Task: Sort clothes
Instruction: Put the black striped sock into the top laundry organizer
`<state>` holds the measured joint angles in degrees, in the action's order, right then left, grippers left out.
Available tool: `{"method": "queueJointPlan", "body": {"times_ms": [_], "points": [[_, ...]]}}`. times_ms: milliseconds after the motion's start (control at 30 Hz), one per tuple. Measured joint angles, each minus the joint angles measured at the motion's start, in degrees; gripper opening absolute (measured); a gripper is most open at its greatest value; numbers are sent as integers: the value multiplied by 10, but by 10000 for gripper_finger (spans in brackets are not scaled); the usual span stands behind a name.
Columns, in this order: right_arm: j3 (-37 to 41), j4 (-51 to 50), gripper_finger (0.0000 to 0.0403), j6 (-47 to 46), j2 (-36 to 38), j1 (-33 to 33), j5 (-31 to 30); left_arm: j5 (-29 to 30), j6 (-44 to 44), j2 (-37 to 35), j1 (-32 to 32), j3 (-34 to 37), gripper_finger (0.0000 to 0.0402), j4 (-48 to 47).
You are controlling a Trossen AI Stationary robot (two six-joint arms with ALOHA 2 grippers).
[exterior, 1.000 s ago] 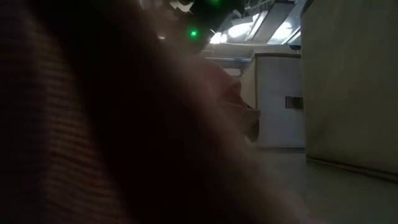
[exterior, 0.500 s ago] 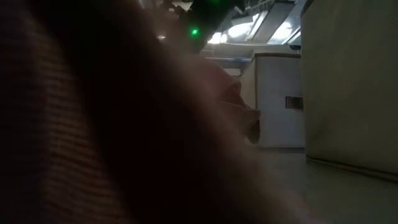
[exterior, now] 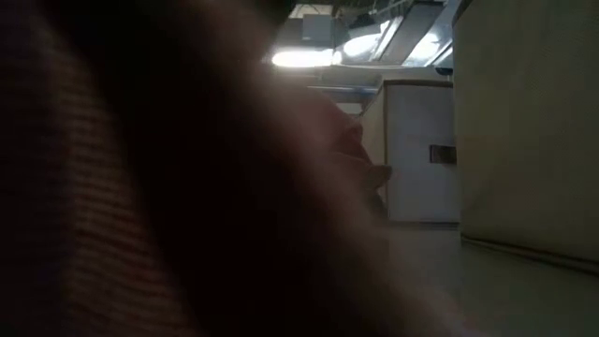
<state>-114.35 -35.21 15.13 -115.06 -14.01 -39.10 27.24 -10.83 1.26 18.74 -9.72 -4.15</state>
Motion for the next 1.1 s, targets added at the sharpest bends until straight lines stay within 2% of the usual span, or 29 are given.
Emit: {"method": "queueJointPlan", "body": {"times_ms": [133, 300, 533, 767, 900, 1100], "points": [[-5, -35, 11, -17, 32, -14, -36, 0, 1, 0, 0, 0, 1, 0], [-5, -112, 17, -60, 76, -22, -117, 0, 1, 0, 0, 0, 1, 1], [-5, -318, 19, -209, 129, -6, -197, 0, 1, 0, 0, 0, 1, 1], [-3, -552, 18, -427, 161, 42, -199, 0, 3, 0, 0, 0, 1, 1], [35, -526, 20, -421, 189, 79, -167, 0, 3, 0, 0, 0, 1, 1], [89, -547, 21, -452, 200, 149, -134, 0, 3, 0, 0, 0, 1, -3]]}}
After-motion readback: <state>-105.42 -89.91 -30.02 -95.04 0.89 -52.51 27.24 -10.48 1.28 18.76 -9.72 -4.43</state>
